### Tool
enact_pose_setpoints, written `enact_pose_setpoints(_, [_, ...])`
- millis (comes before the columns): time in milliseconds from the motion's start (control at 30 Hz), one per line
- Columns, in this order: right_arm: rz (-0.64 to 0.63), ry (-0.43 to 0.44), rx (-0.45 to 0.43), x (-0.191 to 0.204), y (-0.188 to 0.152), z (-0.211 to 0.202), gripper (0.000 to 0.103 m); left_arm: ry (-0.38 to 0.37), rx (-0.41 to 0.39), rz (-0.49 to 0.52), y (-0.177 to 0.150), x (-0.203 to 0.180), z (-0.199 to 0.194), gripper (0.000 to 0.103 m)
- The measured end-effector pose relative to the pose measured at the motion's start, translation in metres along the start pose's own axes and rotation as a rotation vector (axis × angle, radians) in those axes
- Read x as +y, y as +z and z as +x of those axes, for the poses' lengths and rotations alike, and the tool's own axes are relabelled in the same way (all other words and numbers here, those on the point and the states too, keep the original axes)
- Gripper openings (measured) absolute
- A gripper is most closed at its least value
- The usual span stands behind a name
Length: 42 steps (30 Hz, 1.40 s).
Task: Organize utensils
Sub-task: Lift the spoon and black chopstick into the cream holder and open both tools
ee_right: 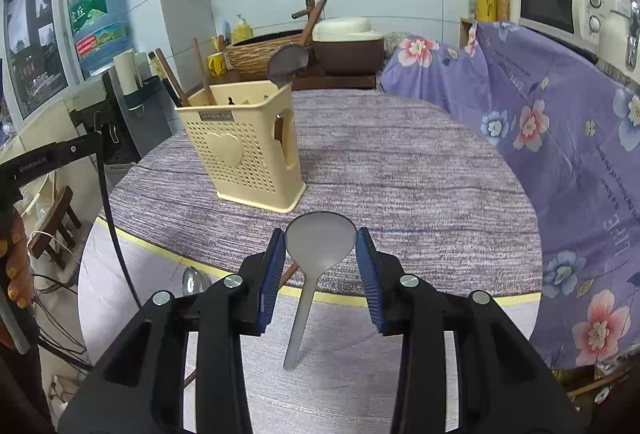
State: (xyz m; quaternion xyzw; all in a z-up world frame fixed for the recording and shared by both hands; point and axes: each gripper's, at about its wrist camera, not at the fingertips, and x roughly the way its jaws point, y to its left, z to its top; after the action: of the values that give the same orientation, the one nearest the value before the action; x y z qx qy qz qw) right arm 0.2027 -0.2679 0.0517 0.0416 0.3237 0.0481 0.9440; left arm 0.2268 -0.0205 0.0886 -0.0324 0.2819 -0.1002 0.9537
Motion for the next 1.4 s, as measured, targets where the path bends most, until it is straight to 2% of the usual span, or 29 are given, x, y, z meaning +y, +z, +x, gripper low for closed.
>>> enact_pose_setpoints(267, [-0.044,0.013,0.004,0.009,0.004,-0.005,0.037,-0.01,-0.02,0.001,0.004,0.004,-0.004,0.008])
enact_pose_setpoints(400, [-0.066,0.046,-0.032,0.016,0.021,-0.014,0.037,-0.026,-0.06,0.002,0.019,0.003,-0.015,0.008])
enact_pose_setpoints(500, [-0.088,0.074,-0.071,0.025,0.046,-0.02,0.037,-0.045,-0.09,0.005,0.039,-0.002,-0.021,0.008])
enact_pose_setpoints(567, [-0.106,0.092,-0.13,0.034,0.072,-0.028,0.037,-0.062,-0.121,-0.001,0.059,-0.008,-0.026,0.008])
enact_pose_setpoints(733, [-0.136,0.117,-0.248,0.055,0.139,-0.036,0.037,-0.084,-0.227,-0.024,0.127,-0.021,-0.035,0.008])
enact_pose_setpoints(900, [-0.157,0.073,-0.331,0.07,0.185,-0.013,0.037,-0.046,-0.287,-0.018,0.167,-0.035,-0.018,0.008])
enact_pose_setpoints(1000, [-0.181,0.057,-0.325,0.076,0.184,0.013,0.037,-0.023,-0.275,-0.001,0.166,-0.041,0.006,0.008])
enact_pose_setpoints(1200, [-0.259,-0.021,-0.306,0.084,0.154,0.057,0.037,-0.01,-0.201,0.029,0.132,-0.044,0.05,0.008])
enact_pose_setpoints(1400, [-0.303,-0.033,-0.26,0.091,0.128,0.078,0.037,-0.014,-0.117,0.029,0.103,-0.038,0.077,0.008])
